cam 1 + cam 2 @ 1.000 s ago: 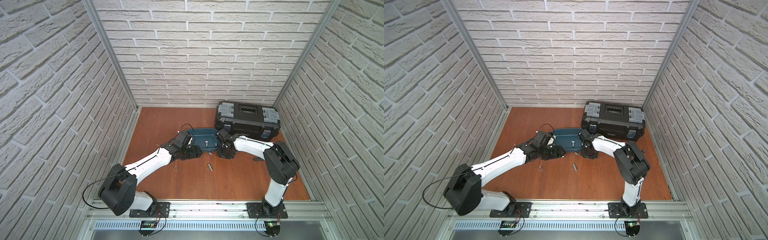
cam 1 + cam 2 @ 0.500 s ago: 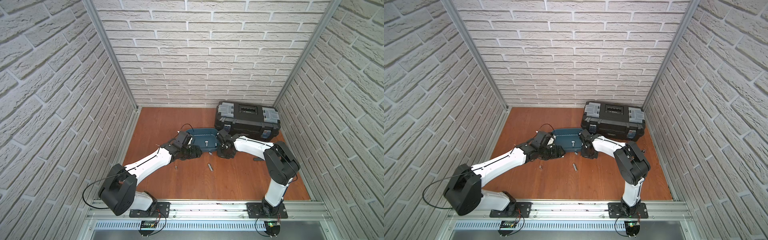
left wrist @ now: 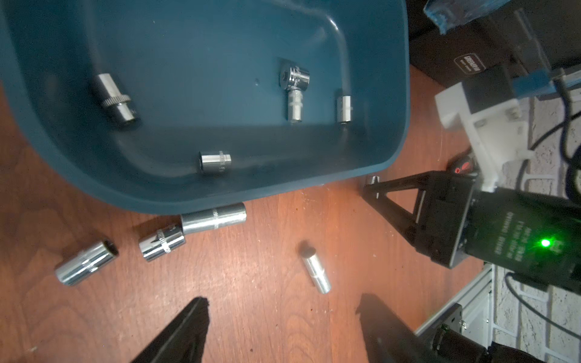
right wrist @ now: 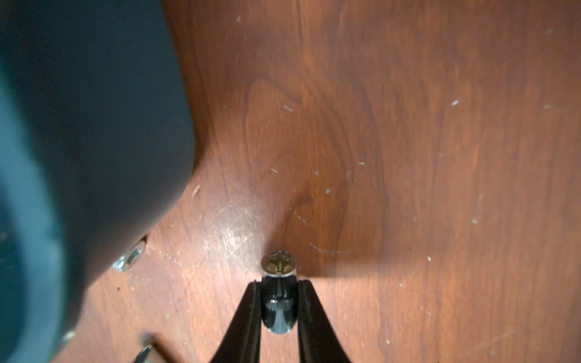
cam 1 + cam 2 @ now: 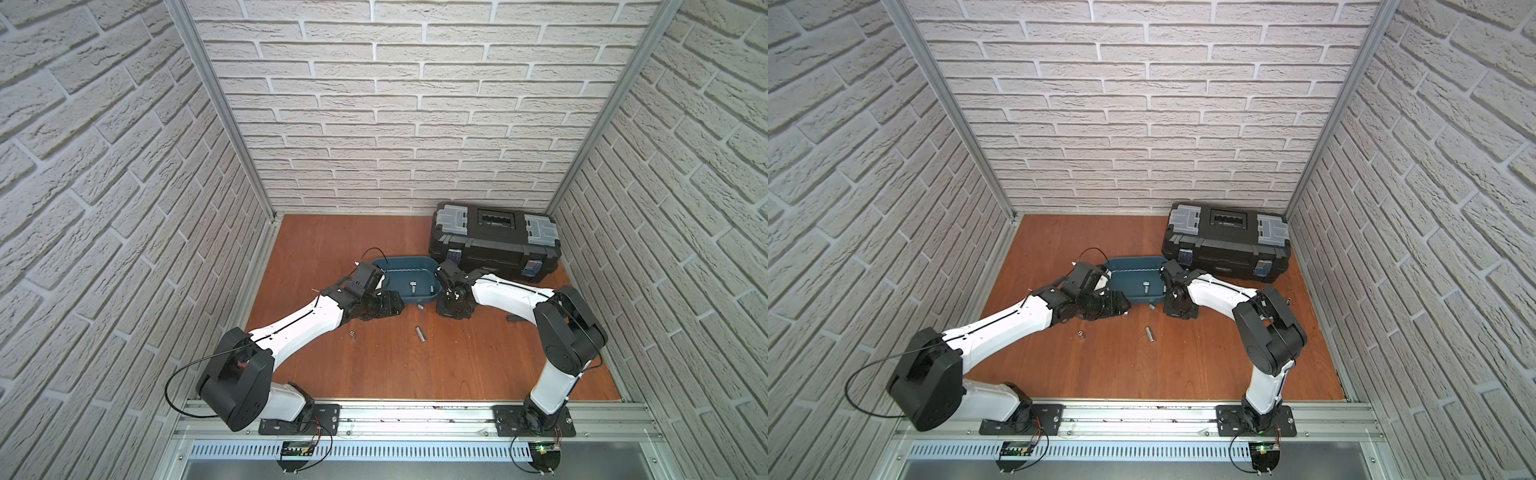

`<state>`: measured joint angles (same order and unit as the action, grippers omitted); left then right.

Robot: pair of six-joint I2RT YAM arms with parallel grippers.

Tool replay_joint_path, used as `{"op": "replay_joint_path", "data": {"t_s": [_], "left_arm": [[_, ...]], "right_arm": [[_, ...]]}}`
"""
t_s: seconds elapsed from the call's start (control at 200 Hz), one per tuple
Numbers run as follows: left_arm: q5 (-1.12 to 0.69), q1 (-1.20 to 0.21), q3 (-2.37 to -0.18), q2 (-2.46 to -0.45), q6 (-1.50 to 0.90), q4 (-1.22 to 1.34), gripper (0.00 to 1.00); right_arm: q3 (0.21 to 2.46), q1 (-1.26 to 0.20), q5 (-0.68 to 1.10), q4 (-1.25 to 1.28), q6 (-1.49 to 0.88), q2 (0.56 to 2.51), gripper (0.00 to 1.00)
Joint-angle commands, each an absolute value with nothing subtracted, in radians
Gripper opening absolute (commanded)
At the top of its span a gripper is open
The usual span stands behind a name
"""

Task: Put the socket on the desktop into the storage box
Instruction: Pick up the socket head from the center of the board.

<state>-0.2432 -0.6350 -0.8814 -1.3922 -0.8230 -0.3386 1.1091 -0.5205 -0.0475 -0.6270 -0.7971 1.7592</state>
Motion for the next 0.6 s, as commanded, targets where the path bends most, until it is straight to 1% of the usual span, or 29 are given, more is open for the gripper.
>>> {"op": "replay_joint_path", "data": {"t_s": [0.0, 0.34, 0.595], "left_arm": [[-0.231, -0.626, -0.894, -1.368, -0.813, -0.337, 0.8], [-0.23, -0.587, -0.896, -1.34, -0.814, -0.359, 0.8], [-0.22, -0.513, -0.898, -1.294, -0.815, -0.433, 0.8]], "right_arm": [[1.094, -0.521, -0.06, -0.639, -0.796, 1.689, 0.21], [1.103, -0.53, -0.059, -0.679, -0.79, 1.608, 0.22], [1.187, -0.568, -0.071, -0.734, -0.771, 1.589, 0.22]]}}
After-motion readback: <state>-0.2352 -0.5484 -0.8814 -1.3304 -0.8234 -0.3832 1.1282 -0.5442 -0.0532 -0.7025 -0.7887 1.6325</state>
